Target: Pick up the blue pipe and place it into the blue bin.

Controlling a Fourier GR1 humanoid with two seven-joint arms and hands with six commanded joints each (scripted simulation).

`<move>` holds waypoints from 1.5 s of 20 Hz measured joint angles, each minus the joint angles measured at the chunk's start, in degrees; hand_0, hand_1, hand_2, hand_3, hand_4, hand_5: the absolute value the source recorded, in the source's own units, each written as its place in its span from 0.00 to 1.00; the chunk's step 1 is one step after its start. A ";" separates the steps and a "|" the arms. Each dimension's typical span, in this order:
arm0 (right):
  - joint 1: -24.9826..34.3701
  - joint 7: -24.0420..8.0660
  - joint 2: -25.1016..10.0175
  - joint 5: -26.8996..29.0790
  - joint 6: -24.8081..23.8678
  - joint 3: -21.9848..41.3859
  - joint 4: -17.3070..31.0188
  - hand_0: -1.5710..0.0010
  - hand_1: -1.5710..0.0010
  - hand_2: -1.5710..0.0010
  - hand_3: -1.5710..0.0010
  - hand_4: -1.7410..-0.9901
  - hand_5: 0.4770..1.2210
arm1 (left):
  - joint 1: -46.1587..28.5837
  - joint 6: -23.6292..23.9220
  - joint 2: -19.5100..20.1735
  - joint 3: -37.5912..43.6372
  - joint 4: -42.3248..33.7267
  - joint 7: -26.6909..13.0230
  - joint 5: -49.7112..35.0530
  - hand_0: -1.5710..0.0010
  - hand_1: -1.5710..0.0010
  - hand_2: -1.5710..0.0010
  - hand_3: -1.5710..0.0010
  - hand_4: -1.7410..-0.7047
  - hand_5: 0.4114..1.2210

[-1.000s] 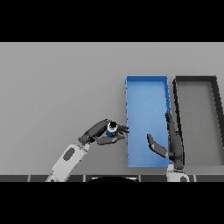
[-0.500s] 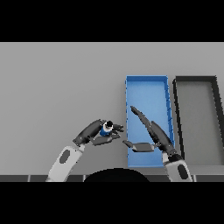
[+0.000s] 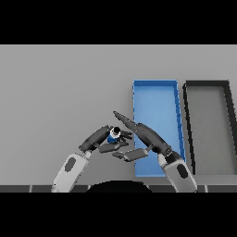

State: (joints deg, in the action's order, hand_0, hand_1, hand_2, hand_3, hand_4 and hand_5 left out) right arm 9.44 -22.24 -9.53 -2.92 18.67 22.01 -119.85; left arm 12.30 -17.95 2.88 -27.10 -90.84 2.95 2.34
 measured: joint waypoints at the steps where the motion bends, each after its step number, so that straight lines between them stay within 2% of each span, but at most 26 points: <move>1: 2.30 -0.22 0.75 0.09 0.33 0.64 0.72 1.00 1.00 1.00 1.00 0.73 0.05 | 0.16 -0.63 -0.12 0.44 -0.10 0.28 -0.44 0.00 0.00 0.00 0.00 0.26 1.00; 2: 2.70 -0.20 0.90 0.80 0.76 0.97 0.46 1.00 1.00 1.00 1.00 0.73 0.05 | -0.45 -0.95 -0.85 0.26 0.12 0.11 -0.62 0.00 0.00 0.00 0.00 0.26 1.00; 3: 4.52 -2.39 1.80 1.45 0.85 1.27 1.35 1.00 1.00 1.00 1.00 0.72 0.05 | -0.51 -1.75 -1.01 0.62 0.50 0.30 -1.10 0.00 0.00 0.00 0.00 0.26 1.00; 5: 7.39 -4.23 2.75 1.86 1.23 1.06 3.81 1.00 0.99 0.99 1.00 0.70 0.05 | -0.36 -3.14 -1.07 1.43 0.08 -0.45 -2.14 0.00 0.00 0.00 0.00 0.28 1.00; 7: 9.10 -4.30 3.48 2.17 2.11 1.40 5.77 0.98 0.93 0.92 0.97 0.69 0.05 | -0.29 -3.40 -1.34 1.53 0.88 1.20 -0.44 0.00 0.00 0.00 0.00 0.27 1.00; 8: 10.45 -4.70 3.72 2.60 2.34 0.92 6.75 0.89 0.85 0.84 0.91 0.65 0.06 | 0.38 -3.68 -1.90 2.22 1.48 0.42 -0.94 0.00 0.00 0.00 0.00 0.22 1.00; 9: 11.08 -4.46 4.09 3.24 2.82 0.93 7.40 0.75 0.72 0.73 0.80 0.58 0.06 | 0.14 -3.57 -1.89 2.40 1.59 -0.50 -0.57 0.00 0.00 0.02 0.17 0.17 1.00; 10: 11.87 -4.63 4.31 3.12 3.08 1.08 8.07 0.60 0.58 0.58 0.68 0.48 0.06 | -0.15 -3.83 -1.87 2.59 1.30 -0.93 -0.79 0.00 0.00 0.03 0.27 0.14 1.00; 11: 12.41 -4.40 4.42 2.55 3.18 1.15 8.98 0.48 0.47 0.47 0.58 0.39 0.07 | -0.46 -3.83 -2.11 2.66 1.18 -2.16 -1.11 0.00 0.00 0.02 0.26 0.11 1.00; 13: 13.43 -4.44 4.93 2.62 3.41 1.46 9.57 0.31 0.30 0.30 0.43 0.27 0.17 | -1.10 -3.88 -2.02 2.54 0.42 -1.59 -0.70 0.00 0.00 0.01 0.22 0.07 1.00; 14: 13.08 -3.89 5.77 3.08 3.09 1.43 10.09 0.25 0.24 0.24 0.34 0.30 0.26 | -0.66 -4.06 -2.10 2.97 1.28 -0.44 -0.36 0.00 0.00 0.01 0.19 0.06 1.00; 15: 12.89 -2.60 6.44 3.69 2.96 1.13 10.66 0.20 0.19 0.19 0.27 0.33 0.41 | -1.02 -4.46 -2.49 2.72 1.36 -0.22 -0.42 0.00 0.00 0.01 0.17 0.05 1.00; 16: 11.58 -0.01 6.80 4.20 2.79 1.12 10.41 0.16 0.15 0.15 0.22 0.35 0.53 | -0.99 -4.32 -2.84 2.48 1.00 -0.61 0.36 0.00 0.00 0.01 0.15 0.04 1.00; 18: 12.01 0.33 7.22 3.37 2.46 1.08 10.34 0.10 0.10 0.10 0.14 0.36 0.70 | -1.65 -4.43 -2.60 2.84 -0.12 -0.43 0.38 0.00 0.00 0.01 0.13 0.02 1.00; 19: 12.41 1.44 7.70 1.84 2.58 1.75 10.18 0.08 0.08 0.08 0.11 0.35 0.76 | -1.45 -4.77 -2.81 2.95 0.17 1.10 0.08 0.00 0.00 0.02 0.10 0.02 1.00; 20: 11.83 2.74 7.39 1.52 2.95 1.86 9.70 0.06 0.06 0.06 0.09 0.35 0.81 | -1.07 -4.62 -3.07 3.15 0.37 1.17 0.49 0.00 0.00 0.02 0.11 0.01 1.00; 22: 11.39 2.94 8.28 0.62 3.04 2.36 9.64 0.04 0.04 0.04 0.06 0.34 0.88 | -0.63 -4.20 -3.29 3.18 0.43 0.64 1.32 0.00 0.00 0.01 0.09 0.01 1.00; 23: 10.90 1.50 9.53 1.65 3.05 2.18 9.37 0.03 0.03 0.03 0.05 0.33 0.90 | -0.51 -4.16 -3.57 2.99 0.52 1.26 1.34 0.00 0.00 0.01 0.09 0.01 1.00; 26: 9.02 1.29 11.70 2.43 2.70 1.69 9.16 0.02 0.02 0.02 0.02 0.33 0.95 | -0.34 -4.70 -3.22 3.79 0.51 1.07 1.12 0.00 0.00 0.00 0.09 0.01 1.00; 27: 8.91 1.40 12.41 2.15 2.53 1.59 9.60 0.01 0.01 0.01 0.02 0.33 0.96 | -0.76 -4.66 -3.21 3.85 0.24 0.60 0.99 0.00 0.00 0.00 0.20 0.01 1.00; 28: 8.82 1.03 12.45 2.73 2.63 1.02 9.06 0.01 0.01 0.01 0.02 0.33 0.97 | -0.89 -4.80 -3.15 3.92 0.04 1.51 1.02 0.08 0.13 0.15 0.33 0.11 1.00; 30: 8.59 1.83 12.90 1.38 2.13 1.30 8.94 0.01 0.01 0.01 0.01 0.33 0.98 | -0.94 -4.98 -2.98 3.77 0.12 2.09 2.92 0.40 0.44 0.46 0.57 0.32 1.00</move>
State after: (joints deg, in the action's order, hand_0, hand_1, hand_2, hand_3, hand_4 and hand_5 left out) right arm 18.02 -20.41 3.36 -1.54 20.80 23.31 -110.91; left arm 11.36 -22.93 -0.10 -23.33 -90.72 5.04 5.26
